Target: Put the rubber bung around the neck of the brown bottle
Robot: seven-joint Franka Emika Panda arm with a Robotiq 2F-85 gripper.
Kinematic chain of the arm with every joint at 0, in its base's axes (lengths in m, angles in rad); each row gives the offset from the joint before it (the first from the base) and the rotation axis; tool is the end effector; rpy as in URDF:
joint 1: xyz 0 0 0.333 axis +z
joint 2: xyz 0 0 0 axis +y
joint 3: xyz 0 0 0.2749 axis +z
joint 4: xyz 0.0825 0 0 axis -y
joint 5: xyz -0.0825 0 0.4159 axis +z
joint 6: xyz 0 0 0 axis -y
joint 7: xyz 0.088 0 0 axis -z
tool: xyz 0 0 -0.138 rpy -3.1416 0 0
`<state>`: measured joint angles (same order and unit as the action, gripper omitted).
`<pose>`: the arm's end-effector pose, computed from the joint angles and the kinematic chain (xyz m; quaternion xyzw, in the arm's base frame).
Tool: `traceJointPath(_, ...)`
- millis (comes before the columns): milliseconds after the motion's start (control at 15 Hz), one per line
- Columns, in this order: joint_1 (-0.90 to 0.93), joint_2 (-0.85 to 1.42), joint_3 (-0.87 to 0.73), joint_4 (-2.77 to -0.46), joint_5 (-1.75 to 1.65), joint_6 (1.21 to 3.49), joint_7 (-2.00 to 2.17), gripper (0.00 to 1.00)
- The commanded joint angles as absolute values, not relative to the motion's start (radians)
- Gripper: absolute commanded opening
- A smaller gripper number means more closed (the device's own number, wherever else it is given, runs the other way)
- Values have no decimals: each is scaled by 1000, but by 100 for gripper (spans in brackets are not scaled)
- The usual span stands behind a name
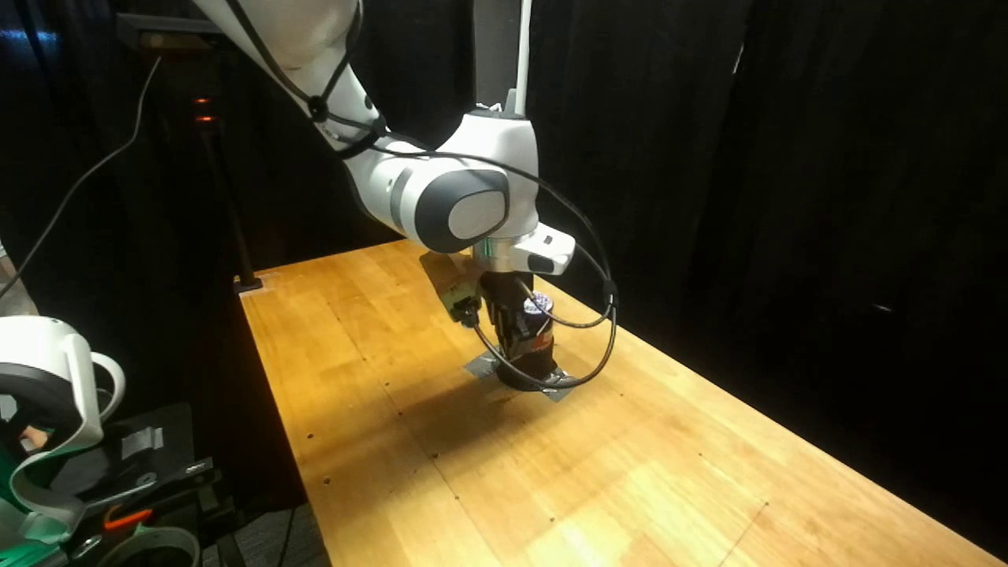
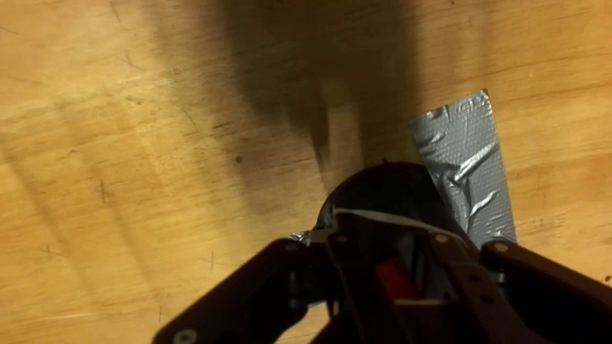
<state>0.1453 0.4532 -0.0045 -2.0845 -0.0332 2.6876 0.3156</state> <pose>0.6002 0.0856 0.1252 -0.9945 0.0725 -0.0750 0.0078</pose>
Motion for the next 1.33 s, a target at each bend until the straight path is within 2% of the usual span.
traceJointPath(0, 202, 377, -65, -2252, -67, 2908, 385, 7)
traceJointPath(133, 249, 368, -121, -2320, -76, 3055, 420, 3)
traceJointPath(267, 307, 359, -186, -2383, -62, 3183, 425, 8)
traceJointPath(533, 328, 359, -198, -2485, -45, 3439, 423, 9)
traceJointPath(667, 305, 361, -166, -2525, -53, 3561, 424, 9)
traceJointPath(733, 243, 358, -81, -2541, 39, 3606, 325, 8)
traceJointPath(933, 164, 367, 19, -2581, 48, 3738, 325, 9)
traceJointPath(1267, 72, 397, 106, -2628, 25, 3917, 348, 8)
